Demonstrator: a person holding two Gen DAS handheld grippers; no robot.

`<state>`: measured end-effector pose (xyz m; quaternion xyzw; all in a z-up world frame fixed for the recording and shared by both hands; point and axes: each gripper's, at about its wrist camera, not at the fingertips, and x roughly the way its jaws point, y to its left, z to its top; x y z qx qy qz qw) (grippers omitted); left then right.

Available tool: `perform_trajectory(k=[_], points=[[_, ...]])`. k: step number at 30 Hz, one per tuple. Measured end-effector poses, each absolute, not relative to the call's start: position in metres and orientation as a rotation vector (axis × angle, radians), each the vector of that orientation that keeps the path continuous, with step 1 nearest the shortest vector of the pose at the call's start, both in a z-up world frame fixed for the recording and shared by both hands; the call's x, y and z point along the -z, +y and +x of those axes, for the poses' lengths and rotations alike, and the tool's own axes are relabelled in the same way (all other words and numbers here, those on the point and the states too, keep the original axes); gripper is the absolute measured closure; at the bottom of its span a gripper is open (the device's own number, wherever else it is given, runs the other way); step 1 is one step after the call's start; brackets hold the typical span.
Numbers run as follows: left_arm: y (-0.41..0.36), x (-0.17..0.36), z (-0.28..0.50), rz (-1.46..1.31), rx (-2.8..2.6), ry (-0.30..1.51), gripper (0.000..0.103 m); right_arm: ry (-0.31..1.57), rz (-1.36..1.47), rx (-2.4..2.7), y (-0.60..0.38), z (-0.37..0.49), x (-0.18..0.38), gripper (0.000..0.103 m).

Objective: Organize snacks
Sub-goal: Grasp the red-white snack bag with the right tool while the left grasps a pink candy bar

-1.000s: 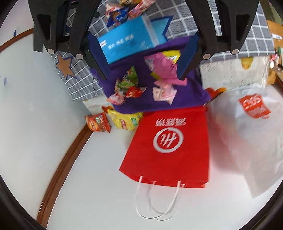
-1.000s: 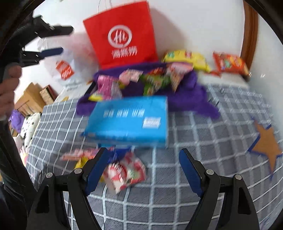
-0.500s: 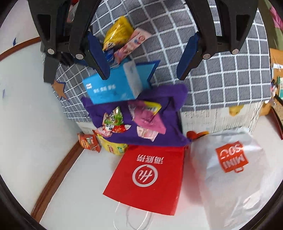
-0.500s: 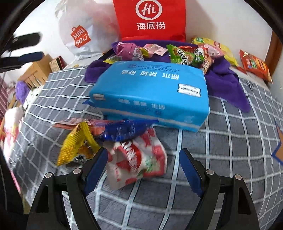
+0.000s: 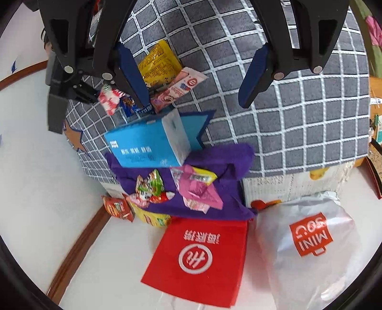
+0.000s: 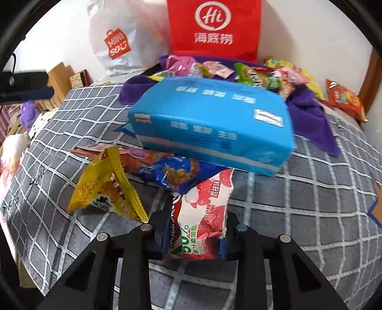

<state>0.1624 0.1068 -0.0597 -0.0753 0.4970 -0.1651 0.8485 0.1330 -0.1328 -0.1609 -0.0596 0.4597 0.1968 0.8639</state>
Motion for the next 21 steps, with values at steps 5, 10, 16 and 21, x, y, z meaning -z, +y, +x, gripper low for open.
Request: perform_trajectory(k=[5,10,16,21], points=[[0.091,0.078,0.166,-0.131,0.364,1.058,0.027,0.936,-0.084,-0.355,-0.161,0.118,0.156,0.072],[0.071,0.106,0.182,-0.103,0.367,1.116,0.028,0.933,-0.067,-0.295,-0.188,0.111,0.155,0.072],[0.041,0.136,0.188,-0.007,0.434,1.172,0.028,0.945,-0.041,-0.267,-0.206,0.11,0.16,0.072],[0.032,0.146,0.184,0.037,0.441,1.175,0.029,0.949,-0.015,-0.267,-0.211,0.111,0.167,0.071]])
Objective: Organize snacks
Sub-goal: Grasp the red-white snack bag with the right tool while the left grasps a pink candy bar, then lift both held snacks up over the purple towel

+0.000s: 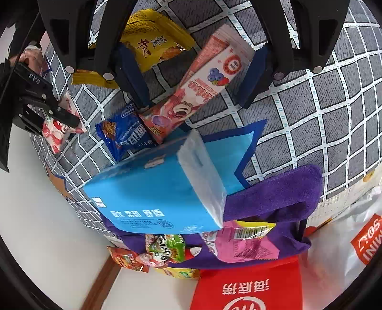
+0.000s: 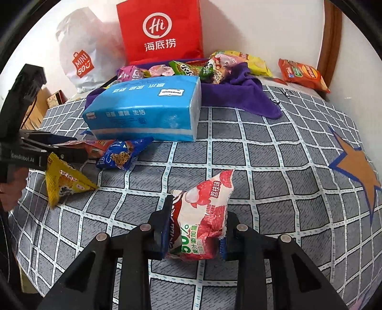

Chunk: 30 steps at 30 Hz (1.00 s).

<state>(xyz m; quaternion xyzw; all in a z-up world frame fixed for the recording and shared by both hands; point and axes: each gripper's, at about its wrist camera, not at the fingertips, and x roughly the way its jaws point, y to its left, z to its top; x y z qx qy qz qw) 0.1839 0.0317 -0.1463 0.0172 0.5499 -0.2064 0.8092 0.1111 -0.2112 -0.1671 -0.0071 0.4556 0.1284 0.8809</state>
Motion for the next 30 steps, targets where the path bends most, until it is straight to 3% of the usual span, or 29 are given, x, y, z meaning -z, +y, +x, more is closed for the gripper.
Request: perform_trajectory(k=[5,6,10,21,30], points=[[0.037,0.143,0.185,0.003,0.443,1.153,0.054,0.939,-0.001,-0.272,-0.208,0.12,0.17,0.068],[0.039,0.143,0.185,-0.006,0.449,1.151,0.063,0.935,-0.006,-0.271,-0.206,0.121,0.17,0.066],[0.045,0.143,0.179,-0.032,0.445,1.143,0.074,0.914,-0.026,-0.261,-0.204,0.126,0.171,0.062],[0.083,0.13,0.151,-0.077,0.338,1.066,0.079,0.923,0.031,-0.271,-0.206,0.131,0.171,0.07],[0.105,0.103,0.146,-0.192,0.354,1.024,0.079,0.896,0.036,-0.265,-0.201,0.125,0.148,0.071]])
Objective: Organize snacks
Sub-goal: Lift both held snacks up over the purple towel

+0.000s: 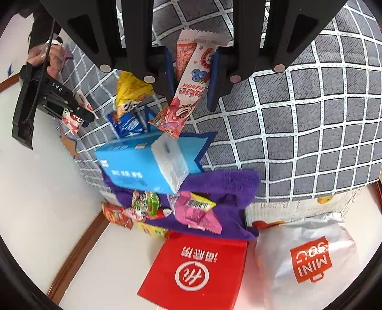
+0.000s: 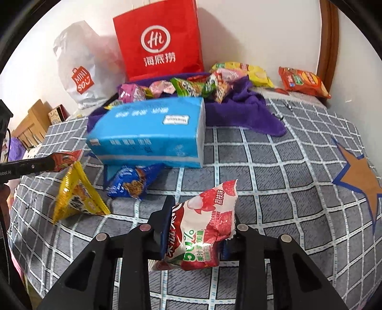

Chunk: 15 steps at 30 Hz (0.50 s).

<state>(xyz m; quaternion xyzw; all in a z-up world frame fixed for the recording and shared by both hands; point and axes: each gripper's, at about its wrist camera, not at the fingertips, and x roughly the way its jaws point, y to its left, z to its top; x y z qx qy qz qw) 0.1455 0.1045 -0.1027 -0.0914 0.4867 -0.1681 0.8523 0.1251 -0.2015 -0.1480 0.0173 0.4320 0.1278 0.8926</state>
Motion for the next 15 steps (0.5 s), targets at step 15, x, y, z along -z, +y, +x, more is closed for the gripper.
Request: perform_trajectory(k=[15], points=[[0.089,0.074,0.133,-0.213,0.441,1.022,0.079,0.84,0.079,-0.263,-0.204,0.112,0.105,0.071]])
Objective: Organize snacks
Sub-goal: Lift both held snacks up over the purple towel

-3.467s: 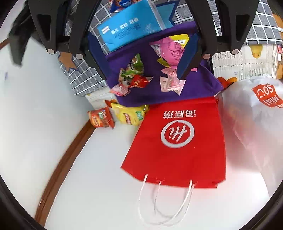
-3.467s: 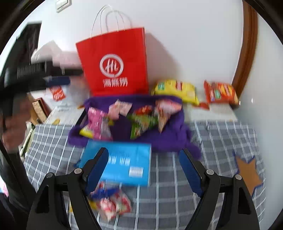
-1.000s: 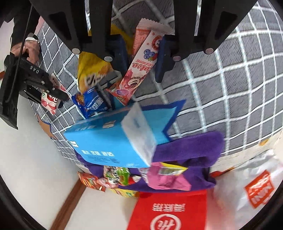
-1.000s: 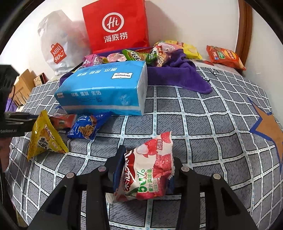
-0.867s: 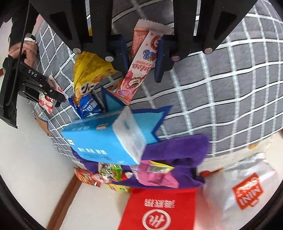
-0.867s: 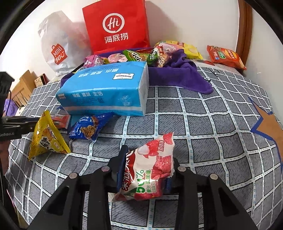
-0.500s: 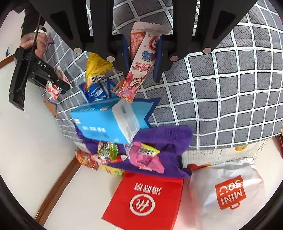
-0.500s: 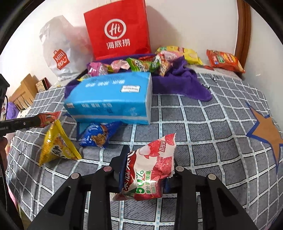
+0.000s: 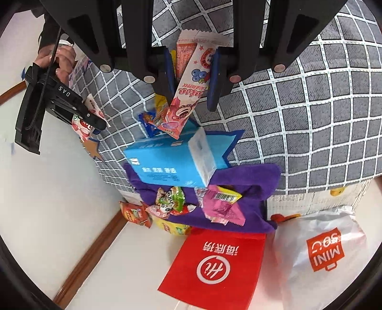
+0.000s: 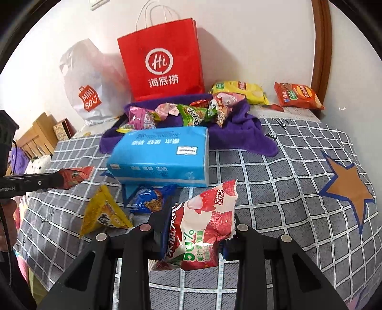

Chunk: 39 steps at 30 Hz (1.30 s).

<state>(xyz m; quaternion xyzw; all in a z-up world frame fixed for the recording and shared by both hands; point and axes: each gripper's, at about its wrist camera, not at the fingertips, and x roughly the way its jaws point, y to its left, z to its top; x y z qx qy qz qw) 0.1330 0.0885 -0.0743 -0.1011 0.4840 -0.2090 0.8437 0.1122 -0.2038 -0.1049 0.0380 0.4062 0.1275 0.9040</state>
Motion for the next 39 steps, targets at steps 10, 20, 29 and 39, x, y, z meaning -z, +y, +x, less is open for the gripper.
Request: perform_trajectory(k=[10,20,29,39], points=[[0.085,0.042,0.133,-0.242,0.455,0.944,0.079,0.789,0.087,-0.292,-0.189,0.109,0.068,0.071],[0.069,0.009,0.164,-0.23,0.435,0.9,0.079,0.763,0.11,-0.336,-0.188,0.144,0.038,0.071],[0.06,-0.006,0.191,-0.213,0.414,0.878,0.079,0.737,0.099,-0.367,-0.187,0.178,0.022,0.071],[0.062,-0.013,0.216,-0.23,0.395,0.88,0.079,0.759,0.094,-0.38,-0.179,0.215,0.023,0.071]])
